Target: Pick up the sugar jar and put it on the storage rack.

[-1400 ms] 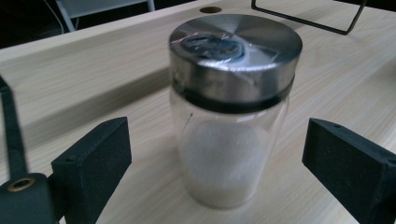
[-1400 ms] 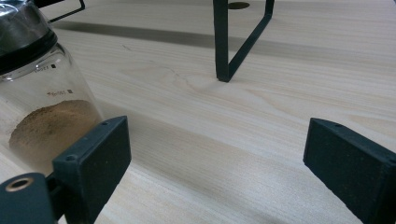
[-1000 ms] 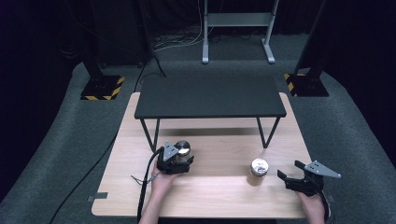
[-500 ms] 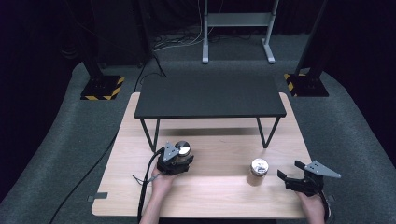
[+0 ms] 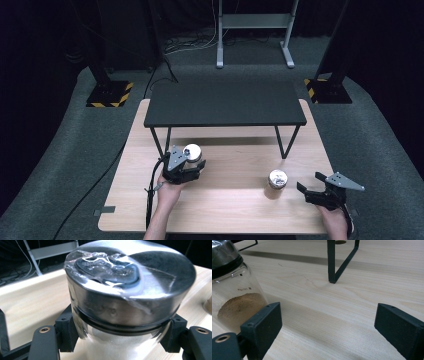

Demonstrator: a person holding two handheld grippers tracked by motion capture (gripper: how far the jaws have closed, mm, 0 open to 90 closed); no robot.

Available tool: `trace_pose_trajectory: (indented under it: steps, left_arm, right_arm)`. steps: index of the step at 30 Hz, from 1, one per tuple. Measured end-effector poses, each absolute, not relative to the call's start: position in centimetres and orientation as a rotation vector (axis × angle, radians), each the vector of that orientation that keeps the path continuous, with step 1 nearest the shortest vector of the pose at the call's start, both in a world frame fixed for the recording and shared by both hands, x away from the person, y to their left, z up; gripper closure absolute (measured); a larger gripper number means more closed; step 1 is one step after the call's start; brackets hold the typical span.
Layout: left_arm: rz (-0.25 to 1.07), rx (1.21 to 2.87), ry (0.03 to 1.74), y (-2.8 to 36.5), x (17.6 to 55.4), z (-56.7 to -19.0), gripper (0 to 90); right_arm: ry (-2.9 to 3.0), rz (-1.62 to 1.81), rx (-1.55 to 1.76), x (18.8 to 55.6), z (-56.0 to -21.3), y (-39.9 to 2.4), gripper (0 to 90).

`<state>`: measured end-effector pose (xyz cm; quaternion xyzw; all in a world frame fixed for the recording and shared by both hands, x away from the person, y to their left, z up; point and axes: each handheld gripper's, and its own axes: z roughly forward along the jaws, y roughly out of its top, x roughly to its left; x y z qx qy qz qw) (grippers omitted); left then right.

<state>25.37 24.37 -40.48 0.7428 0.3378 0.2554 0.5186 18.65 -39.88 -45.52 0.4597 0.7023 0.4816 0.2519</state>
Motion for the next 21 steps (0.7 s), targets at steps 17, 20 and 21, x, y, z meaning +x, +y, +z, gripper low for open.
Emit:
trace_pose_trajectory:
  steps: [17, 20, 21]
  left_arm:
    - [0.653, 1.737, 0.791, 23.6, 25.9, -34.7, 30.3]
    - [0.643, 1.727, 0.786, 23.7, 26.1, -33.9, 30.3]
    - [0.637, 1.722, 0.787, 23.8, 26.1, -33.7, 30.3]
  right_arm:
    - [1.913, 1.307, 1.25, 18.7, -45.5, -39.8, 6.6]
    - [1.913, 1.307, 1.252, 18.7, -45.5, -39.9, 6.6]
    - [1.913, 1.307, 1.253, 18.7, -45.5, -39.9, 6.6]
